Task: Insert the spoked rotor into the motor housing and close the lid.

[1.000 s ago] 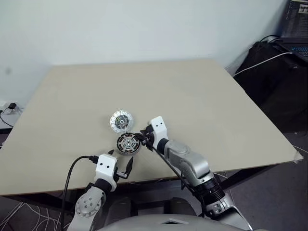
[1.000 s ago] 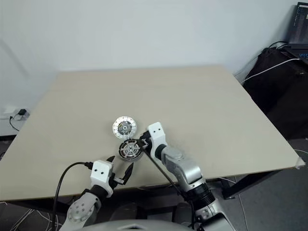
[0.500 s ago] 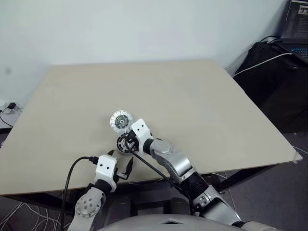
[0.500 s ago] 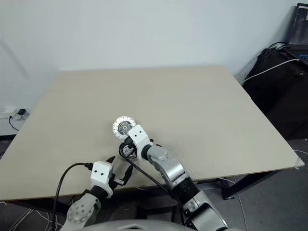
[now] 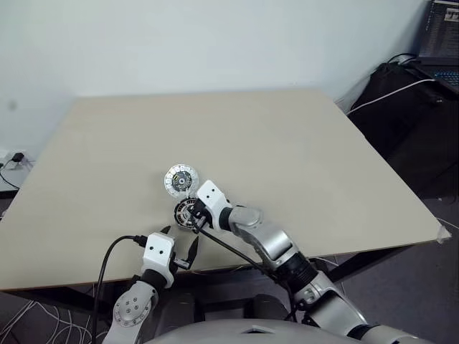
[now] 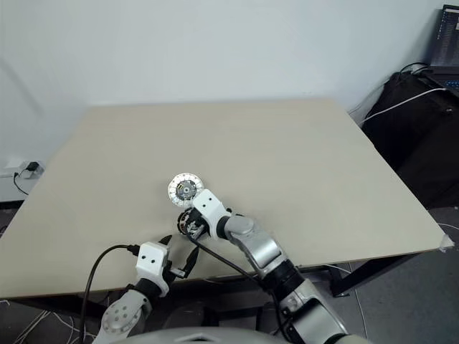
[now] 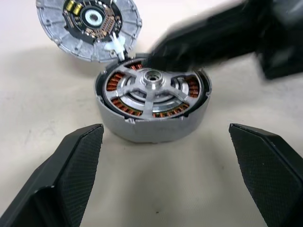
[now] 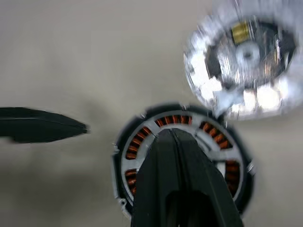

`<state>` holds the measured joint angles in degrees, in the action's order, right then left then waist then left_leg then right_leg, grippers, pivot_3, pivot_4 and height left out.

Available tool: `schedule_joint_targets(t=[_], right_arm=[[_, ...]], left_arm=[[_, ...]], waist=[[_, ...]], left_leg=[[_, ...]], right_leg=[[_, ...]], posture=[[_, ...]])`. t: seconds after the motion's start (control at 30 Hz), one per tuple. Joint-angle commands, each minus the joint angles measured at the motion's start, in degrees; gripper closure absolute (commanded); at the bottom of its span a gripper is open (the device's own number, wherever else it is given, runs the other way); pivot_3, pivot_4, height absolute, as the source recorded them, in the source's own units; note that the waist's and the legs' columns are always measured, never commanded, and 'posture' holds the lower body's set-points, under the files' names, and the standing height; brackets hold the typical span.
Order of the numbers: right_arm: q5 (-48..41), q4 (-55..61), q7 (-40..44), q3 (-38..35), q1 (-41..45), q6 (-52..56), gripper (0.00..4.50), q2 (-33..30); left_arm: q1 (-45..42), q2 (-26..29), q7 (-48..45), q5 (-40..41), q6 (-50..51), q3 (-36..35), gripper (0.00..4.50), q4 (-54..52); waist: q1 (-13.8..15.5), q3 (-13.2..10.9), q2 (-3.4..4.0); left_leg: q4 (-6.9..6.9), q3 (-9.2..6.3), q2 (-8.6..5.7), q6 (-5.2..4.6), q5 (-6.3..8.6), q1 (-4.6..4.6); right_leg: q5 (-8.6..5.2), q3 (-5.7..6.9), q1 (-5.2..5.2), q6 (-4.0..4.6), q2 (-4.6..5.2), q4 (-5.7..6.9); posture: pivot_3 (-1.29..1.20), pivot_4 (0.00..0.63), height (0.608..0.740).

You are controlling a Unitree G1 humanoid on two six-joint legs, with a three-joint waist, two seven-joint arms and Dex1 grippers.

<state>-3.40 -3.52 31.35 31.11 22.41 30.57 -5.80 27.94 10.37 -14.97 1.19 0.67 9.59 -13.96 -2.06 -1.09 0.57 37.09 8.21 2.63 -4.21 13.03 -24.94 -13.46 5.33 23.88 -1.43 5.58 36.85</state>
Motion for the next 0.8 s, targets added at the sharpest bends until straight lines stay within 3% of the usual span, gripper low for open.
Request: schedule_joint_targets(t=[0.03,0.33,0.5,0.8], right_arm=[[4.11,4.80,3.54,2.69,4.02,-0.77,4.09,-3.73],[15.95,6.27,15.74,14.24,11.16,-6.37,1.27,-16.13],[20.56,4.60,19.76,16.72,14.70,-11.84,1.27,-18.04],[26.75,-0.91,23.07,19.10,17.26,-20.80,1.27,-15.95]], left_arm=[[-1.02,-0.40,-0.04,0.36,-1.43,0.02,0.00,-0.35],[-1.44,-1.11,0.19,0.30,-1.78,0.27,0.00,0.42],[-1.32,-1.49,0.27,0.14,-1.81,0.19,0.00,0.46],[-1.13,-1.71,0.49,-0.06,-1.95,0.56,0.00,0.22]], waist=[[0.00,0.00,0.00],[0.34,0.00,-0.05],[0.49,-0.01,-0.08],[0.81,0.00,-0.12]], left_leg=[[0.01,-0.01,0.00,0.00,0.00,0.01],[0.17,-0.02,0.00,-0.02,0.00,-0.02],[0.22,-0.03,0.01,-0.03,0.01,0.00],[0.30,-0.05,0.01,-0.03,0.00,-0.02]], right_leg=[[0.00,0.00,0.00,0.00,-0.02,0.01],[0.01,0.06,-0.05,0.01,-0.01,0.01],[-0.06,0.10,-0.08,-0.15,-0.02,0.05],[-0.03,0.15,-0.13,-0.16,-0.02,0.07]], posture=[[0.00,0.000,0.740],[0.00,0.000,0.740],[0.00,0.000,0.740],[0.00,0.000,0.740]])
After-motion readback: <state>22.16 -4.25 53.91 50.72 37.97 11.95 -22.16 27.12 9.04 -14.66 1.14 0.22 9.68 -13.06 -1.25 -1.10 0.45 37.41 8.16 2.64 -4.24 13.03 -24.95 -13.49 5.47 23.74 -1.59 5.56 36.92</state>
